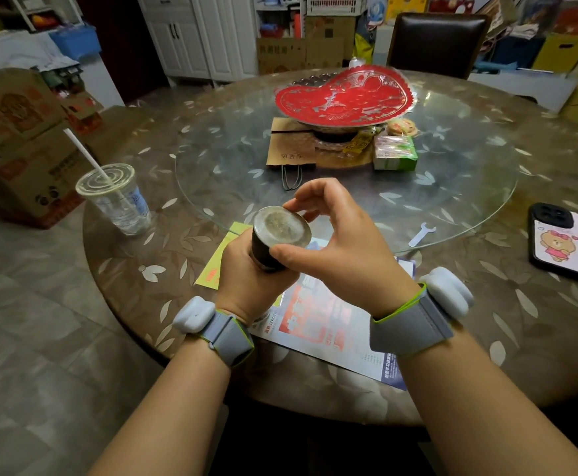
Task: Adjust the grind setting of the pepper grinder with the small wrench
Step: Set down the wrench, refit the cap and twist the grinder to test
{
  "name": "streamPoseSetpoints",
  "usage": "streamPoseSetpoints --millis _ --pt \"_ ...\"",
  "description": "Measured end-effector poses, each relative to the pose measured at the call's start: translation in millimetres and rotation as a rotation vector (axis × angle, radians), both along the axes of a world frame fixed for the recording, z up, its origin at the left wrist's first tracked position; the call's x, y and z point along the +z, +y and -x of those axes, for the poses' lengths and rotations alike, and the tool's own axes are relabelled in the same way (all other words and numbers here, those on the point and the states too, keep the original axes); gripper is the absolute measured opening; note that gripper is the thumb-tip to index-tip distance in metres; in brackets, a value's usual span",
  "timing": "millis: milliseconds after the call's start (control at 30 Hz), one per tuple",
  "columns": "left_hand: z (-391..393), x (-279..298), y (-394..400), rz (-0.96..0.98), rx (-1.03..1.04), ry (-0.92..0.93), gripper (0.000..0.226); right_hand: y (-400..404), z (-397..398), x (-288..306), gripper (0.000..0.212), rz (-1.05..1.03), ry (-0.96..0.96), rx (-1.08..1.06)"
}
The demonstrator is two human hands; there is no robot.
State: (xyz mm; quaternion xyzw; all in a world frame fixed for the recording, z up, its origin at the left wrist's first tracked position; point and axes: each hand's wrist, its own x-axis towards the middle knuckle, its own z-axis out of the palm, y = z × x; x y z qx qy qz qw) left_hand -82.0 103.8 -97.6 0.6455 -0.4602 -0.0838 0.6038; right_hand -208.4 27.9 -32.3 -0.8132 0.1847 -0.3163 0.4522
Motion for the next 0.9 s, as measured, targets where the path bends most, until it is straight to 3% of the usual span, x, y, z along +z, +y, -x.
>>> streamPoseSetpoints --millis 233,367,434,534,634,700,800,900 --pt "5.5 6.3 -6.0 -0.109 0.045 -0.002 0.029 -4.8 3.2 -2.2 0.053 -0.026 0.006 -0.038" --pt "9.5 12.2 -10.3 -0.194 0.119 0.008 0.026 -11.2 19.4 -20.9 0.064 -0.481 -0.121 0.007" --pt "11.5 15.1 -13.9 -0.127 0.134 0.059 0.027 -14.2 26.9 -37.5 0.047 -0.734 -0.193 -0.091" --pt "20.1 21.6 -20.7 0.025 0.139 0.302 0.036 -15.3 35.2 -61.0 0.025 -0.901 -0.118 -0.238" --pt "34.3 29.1 -32.1 0.147 0.064 0.612 0.017 -12.3 42.8 -71.2 0.035 -1.044 -0.054 -0.22" --pt "41.5 28.9 -40.4 0.225 0.002 0.818 0.017 -7.8 48.8 -72.2 0.042 -1.144 -0.047 -0.134" --pt "55.1 26.6 -47.9 0.314 -0.051 1.071 0.013 -2.6 57.9 -72.8 0.04 -1.272 -0.155 -0.004" --pt "65.9 22.4 -52.2 0.329 -0.069 1.209 0.023 -6.5 67.2 -71.7 0.022 -1.267 -0.282 -0.082"
